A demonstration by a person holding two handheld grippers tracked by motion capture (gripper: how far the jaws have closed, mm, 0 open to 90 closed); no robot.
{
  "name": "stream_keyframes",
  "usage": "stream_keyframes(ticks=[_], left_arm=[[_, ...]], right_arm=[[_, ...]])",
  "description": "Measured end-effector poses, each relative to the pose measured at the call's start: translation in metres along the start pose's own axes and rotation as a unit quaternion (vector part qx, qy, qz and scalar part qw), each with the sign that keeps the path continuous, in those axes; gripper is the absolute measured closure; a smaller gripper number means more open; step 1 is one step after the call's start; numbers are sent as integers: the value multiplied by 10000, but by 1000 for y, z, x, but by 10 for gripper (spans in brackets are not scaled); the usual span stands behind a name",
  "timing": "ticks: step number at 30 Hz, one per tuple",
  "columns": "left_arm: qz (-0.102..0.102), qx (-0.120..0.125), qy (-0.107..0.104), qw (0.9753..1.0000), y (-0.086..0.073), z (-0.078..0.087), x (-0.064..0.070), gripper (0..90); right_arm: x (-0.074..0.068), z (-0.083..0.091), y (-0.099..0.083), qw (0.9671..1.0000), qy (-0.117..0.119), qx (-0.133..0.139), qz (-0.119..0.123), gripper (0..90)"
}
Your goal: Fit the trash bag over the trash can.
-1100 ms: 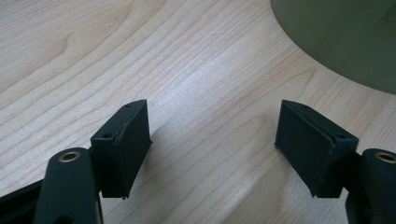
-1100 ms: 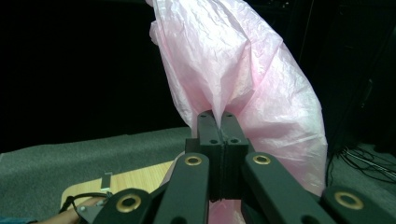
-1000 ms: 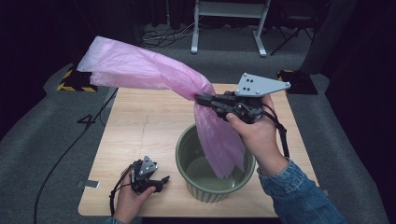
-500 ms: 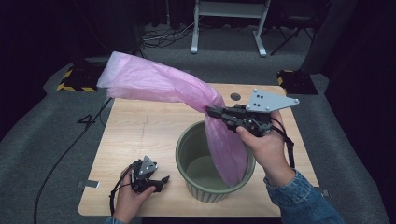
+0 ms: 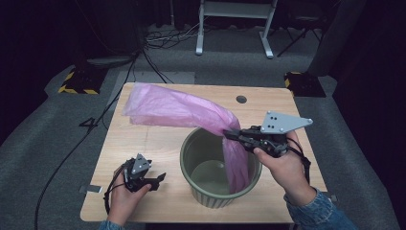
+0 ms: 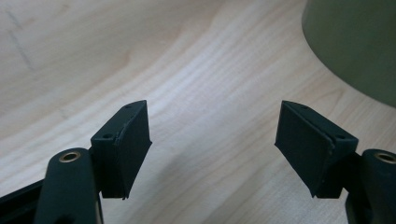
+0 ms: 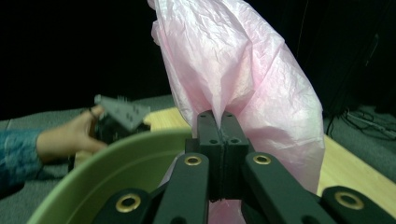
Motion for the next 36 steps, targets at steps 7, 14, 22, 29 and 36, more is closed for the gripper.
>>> stream_keyframes(ticks=[7, 14, 22, 29, 36], left_arm=[[102, 158, -24, 9998, 6, 9, -5, 260], [170, 356, 22, 9992, 18, 17, -9, 253], [109, 548, 13, 9984, 35, 25, -11, 252], [27, 677, -16, 9977, 49, 34, -7, 254], [-27, 912, 4, 9958, 70, 45, -7, 264]], right_arm=[[7, 11, -26, 9995, -109, -301, -73, 900], [9, 22, -49, 9988, -116, -421, -198, 900], [5, 20, -67, 9982, -26, -527, -284, 900], [5, 19, -77, 9977, -9, -576, -356, 897], [4, 20, -81, 9974, -4, -622, -374, 897]])
Point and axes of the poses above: each handheld gripper's, and its own axes: z roughly backward along the jaws, y roughly out of its top, x roughly to its right, the point moved 10 cm from there along -z, roughly forward along the jaws, and after that the axes turned 14 degrees about -z, right-handed, at the moved point
